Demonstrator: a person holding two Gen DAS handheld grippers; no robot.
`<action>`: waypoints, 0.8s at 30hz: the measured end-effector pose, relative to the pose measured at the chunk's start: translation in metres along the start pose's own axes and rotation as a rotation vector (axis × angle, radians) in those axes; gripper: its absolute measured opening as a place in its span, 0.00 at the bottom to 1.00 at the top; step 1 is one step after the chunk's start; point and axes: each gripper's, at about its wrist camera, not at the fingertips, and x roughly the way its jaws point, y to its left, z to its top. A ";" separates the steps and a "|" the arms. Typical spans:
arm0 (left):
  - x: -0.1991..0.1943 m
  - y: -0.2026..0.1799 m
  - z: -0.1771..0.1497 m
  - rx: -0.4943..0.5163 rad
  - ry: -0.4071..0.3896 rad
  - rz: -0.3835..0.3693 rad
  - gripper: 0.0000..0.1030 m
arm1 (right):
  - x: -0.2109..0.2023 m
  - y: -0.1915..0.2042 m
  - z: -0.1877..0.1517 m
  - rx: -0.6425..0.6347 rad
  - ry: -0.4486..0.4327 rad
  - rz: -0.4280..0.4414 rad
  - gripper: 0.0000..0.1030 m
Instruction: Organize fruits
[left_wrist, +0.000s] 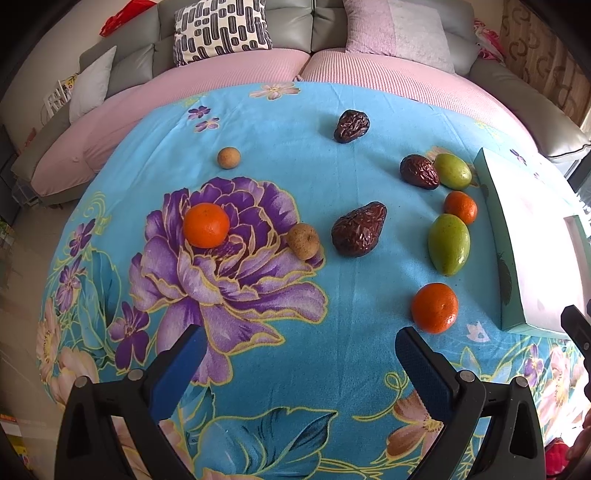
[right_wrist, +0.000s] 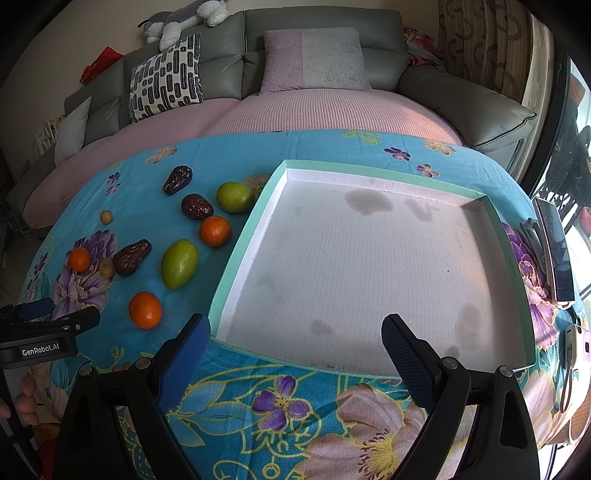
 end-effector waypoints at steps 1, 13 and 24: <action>0.000 0.000 0.000 -0.001 0.001 -0.003 1.00 | 0.000 0.000 0.000 0.000 0.000 0.000 0.91; 0.004 0.001 0.000 -0.023 0.002 -0.039 1.00 | 0.000 -0.001 0.000 0.000 0.000 0.000 0.91; 0.004 0.001 -0.001 -0.030 0.002 -0.055 1.00 | 0.001 0.000 0.000 -0.001 0.001 0.000 0.91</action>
